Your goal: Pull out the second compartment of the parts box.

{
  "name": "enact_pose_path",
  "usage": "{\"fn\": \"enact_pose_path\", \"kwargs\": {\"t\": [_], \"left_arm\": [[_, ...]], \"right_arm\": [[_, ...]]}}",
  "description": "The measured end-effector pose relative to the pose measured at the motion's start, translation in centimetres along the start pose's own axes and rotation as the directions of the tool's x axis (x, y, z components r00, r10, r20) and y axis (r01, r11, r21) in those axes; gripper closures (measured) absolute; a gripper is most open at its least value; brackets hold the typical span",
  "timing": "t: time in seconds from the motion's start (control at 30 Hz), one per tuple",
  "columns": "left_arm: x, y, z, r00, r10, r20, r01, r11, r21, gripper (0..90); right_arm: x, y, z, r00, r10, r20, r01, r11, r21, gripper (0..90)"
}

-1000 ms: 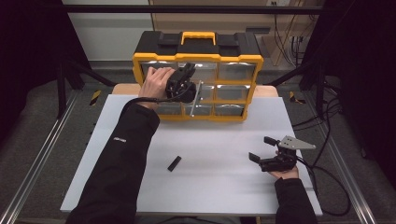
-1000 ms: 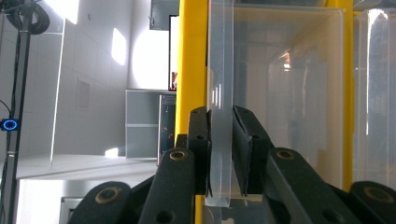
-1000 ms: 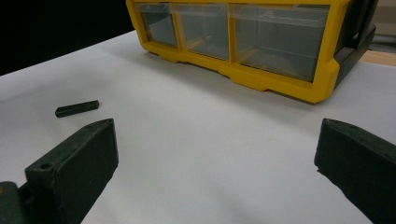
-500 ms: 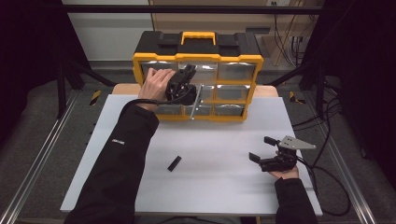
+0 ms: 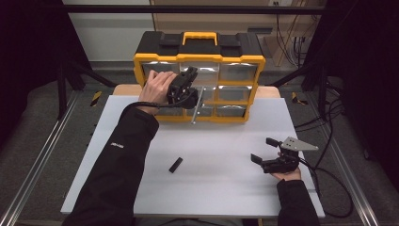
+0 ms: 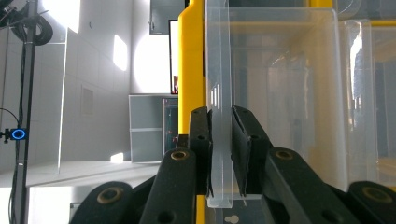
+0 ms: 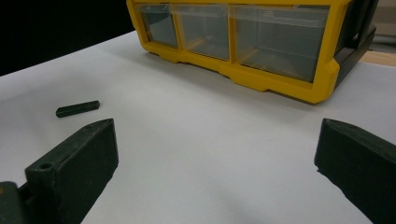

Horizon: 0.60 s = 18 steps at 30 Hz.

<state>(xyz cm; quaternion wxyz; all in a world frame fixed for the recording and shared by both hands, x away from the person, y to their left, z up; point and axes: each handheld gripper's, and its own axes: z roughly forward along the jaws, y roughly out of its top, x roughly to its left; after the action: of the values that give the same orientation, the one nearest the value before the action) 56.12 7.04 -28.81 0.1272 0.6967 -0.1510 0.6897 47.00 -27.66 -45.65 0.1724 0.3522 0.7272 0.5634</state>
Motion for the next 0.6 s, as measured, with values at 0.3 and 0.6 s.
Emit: {"fn": "enact_pose_path", "kwargs": {"t": [0.3,0.6], "left_arm": [[-0.2,0.1,-0.5,1.0,0.0,-0.01,0.0,1.0,-0.004,78.2],[-0.3,0.3,-1.1,0.9998,0.014,-0.018,-0.014,0.9999,-0.009,78.3]], "right_arm": [[0.0,0.0,0.0,1.0,0.0,0.001,0.0,1.0,-0.001,0.2],[0.0,0.0,0.0,1.0,0.0,-0.001,0.0,1.0,0.0,0.2]]}}
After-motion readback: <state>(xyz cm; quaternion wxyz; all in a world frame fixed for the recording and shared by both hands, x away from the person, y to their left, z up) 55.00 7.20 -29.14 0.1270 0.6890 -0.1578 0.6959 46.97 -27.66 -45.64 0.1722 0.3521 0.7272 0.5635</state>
